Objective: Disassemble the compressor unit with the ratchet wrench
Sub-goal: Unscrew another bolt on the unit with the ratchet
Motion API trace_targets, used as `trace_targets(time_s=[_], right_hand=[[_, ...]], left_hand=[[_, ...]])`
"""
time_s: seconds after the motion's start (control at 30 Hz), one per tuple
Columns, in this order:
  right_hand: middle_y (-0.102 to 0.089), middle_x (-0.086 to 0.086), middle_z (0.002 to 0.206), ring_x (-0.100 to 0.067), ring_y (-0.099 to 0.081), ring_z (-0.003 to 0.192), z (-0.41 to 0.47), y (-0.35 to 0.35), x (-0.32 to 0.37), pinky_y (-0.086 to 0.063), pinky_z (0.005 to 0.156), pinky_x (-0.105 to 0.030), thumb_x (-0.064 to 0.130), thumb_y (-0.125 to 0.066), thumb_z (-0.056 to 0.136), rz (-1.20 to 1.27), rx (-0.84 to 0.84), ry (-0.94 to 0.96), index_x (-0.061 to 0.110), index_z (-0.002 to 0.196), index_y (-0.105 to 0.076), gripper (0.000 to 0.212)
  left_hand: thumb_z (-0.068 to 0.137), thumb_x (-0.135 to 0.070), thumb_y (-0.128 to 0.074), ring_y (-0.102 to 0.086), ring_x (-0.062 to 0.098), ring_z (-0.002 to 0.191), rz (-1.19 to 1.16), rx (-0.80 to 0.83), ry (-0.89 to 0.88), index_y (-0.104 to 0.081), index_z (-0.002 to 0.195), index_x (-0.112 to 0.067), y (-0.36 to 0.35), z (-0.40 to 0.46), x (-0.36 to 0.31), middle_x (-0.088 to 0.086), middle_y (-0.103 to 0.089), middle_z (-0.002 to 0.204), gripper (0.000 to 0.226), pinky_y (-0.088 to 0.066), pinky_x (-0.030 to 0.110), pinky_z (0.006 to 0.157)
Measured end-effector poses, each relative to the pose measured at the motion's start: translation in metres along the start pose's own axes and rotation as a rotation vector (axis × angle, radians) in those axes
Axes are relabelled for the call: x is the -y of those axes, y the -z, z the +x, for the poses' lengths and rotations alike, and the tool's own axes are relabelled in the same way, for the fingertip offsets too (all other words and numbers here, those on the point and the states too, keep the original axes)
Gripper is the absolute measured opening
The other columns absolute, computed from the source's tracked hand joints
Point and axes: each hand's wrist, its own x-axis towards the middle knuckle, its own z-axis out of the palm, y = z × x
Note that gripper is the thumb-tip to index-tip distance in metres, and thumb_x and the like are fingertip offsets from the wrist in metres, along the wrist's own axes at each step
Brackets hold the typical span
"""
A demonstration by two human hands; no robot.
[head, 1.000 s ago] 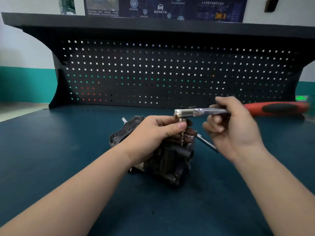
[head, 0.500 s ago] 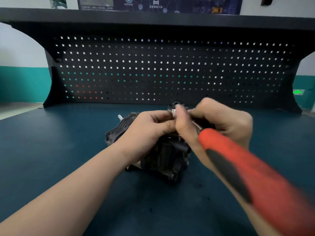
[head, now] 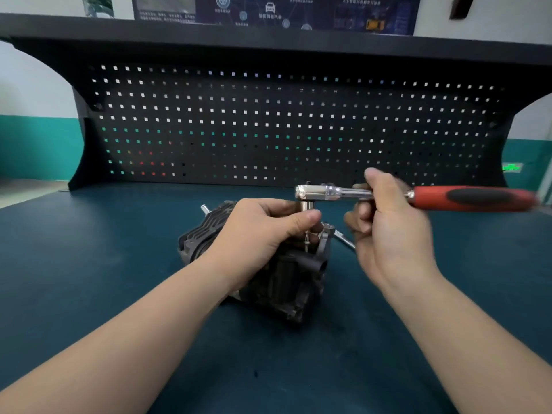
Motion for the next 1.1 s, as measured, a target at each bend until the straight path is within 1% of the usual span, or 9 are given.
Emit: trace_targets(time_s=[0.1,0.17,0.37,0.5,0.6,0.73,0.8,0.9,1.1], right_hand=[[-0.045,-0.006,0.051,-0.009,-0.039,0.044,-0.016,0.001,0.007,-0.032,0.047,-0.015,0.031,-0.061,0.086,-0.585,0.217,0.710,0.014,0.053,-0.046,0.040],[-0.050,-0.005,0.055,-0.008,-0.042,0.045,-0.020,0.002,0.008,-0.032,0.048,-0.012,0.032,-0.061,0.087,-0.652,0.293,0.785,0.016,0.055,-0.047,0.038],[-0.040,0.005,0.040,-0.005,-0.028,0.032,0.010,-0.001,0.007,-0.028,0.040,-0.017,0.020,-0.059,0.091,0.145,0.109,-0.313,0.013,0.061,-0.052,0.032],[-0.031,0.006,0.039,-0.006,-0.022,0.031,0.010,0.001,-0.010,-0.027,0.046,-0.017,0.020,-0.056,0.091,0.345,-0.008,-0.483,0.014,0.061,-0.048,0.032],[-0.034,0.003,0.041,-0.009,-0.026,0.034,0.002,-0.001,-0.005,-0.026,0.049,-0.023,0.019,-0.055,0.092,0.191,-0.006,-0.158,0.016,0.062,-0.047,0.032],[-0.036,0.001,0.049,-0.002,-0.032,0.044,-0.020,0.001,0.006,-0.027,0.047,-0.013,0.027,-0.059,0.087,-0.550,0.274,0.716,0.017,0.052,-0.039,0.041],[-0.035,-0.003,0.052,-0.004,-0.029,0.044,-0.026,0.000,0.008,-0.023,0.045,-0.011,0.025,-0.059,0.087,-0.665,0.330,0.831,0.010,0.053,-0.037,0.044],[-0.039,-0.006,0.046,-0.011,-0.033,0.042,-0.019,-0.007,0.012,-0.028,0.042,-0.024,0.027,-0.060,0.087,-0.580,0.294,0.601,0.002,0.054,-0.042,0.045],[-0.032,0.005,0.037,-0.006,-0.021,0.029,0.010,0.000,0.013,-0.019,0.038,-0.017,0.019,-0.054,0.091,0.161,0.139,-0.400,0.011,0.054,-0.053,0.038]], left_hand=[[0.070,-0.033,-0.078,-0.071,0.019,0.084,0.062,-0.012,-0.009,-0.076,0.085,-0.017,0.002,0.001,0.001,0.005,-0.075,0.087,0.022,-0.056,0.032,0.078],[0.073,-0.029,-0.076,-0.070,0.023,0.089,0.023,0.043,-0.006,-0.075,0.093,-0.014,0.003,0.000,0.000,0.007,-0.074,0.094,0.025,-0.056,0.034,0.080],[0.075,-0.024,-0.069,-0.069,0.017,0.086,-0.177,0.230,0.078,-0.074,0.098,-0.016,0.002,-0.005,-0.007,0.009,-0.073,0.100,0.025,-0.055,0.025,0.063],[0.073,-0.027,-0.068,-0.069,0.013,0.076,-0.117,0.185,0.055,-0.076,0.090,-0.016,0.001,-0.004,-0.007,0.006,-0.074,0.088,0.021,-0.054,0.023,0.061],[0.068,-0.029,-0.072,-0.070,0.014,0.072,-0.059,0.090,0.033,-0.077,0.082,-0.015,-0.001,-0.002,-0.003,0.006,-0.074,0.079,0.020,-0.053,0.022,0.062],[0.070,-0.026,-0.073,-0.071,0.018,0.079,-0.038,0.067,0.025,-0.074,0.089,-0.009,-0.001,0.000,-0.002,0.009,-0.074,0.086,0.025,-0.055,0.024,0.067],[0.074,-0.029,-0.070,-0.070,0.020,0.083,-0.034,0.118,0.007,-0.074,0.092,-0.013,0.001,-0.002,-0.003,0.008,-0.074,0.090,0.024,-0.056,0.028,0.072],[0.080,-0.026,-0.062,-0.069,0.021,0.085,-0.176,0.193,0.047,-0.071,0.100,-0.015,0.003,-0.004,-0.006,0.009,-0.073,0.097,0.025,-0.058,0.034,0.071],[0.080,-0.025,-0.060,-0.069,0.017,0.079,-0.196,0.244,0.089,-0.072,0.094,-0.014,0.002,-0.003,-0.008,0.011,-0.072,0.097,0.022,-0.055,0.026,0.058]])
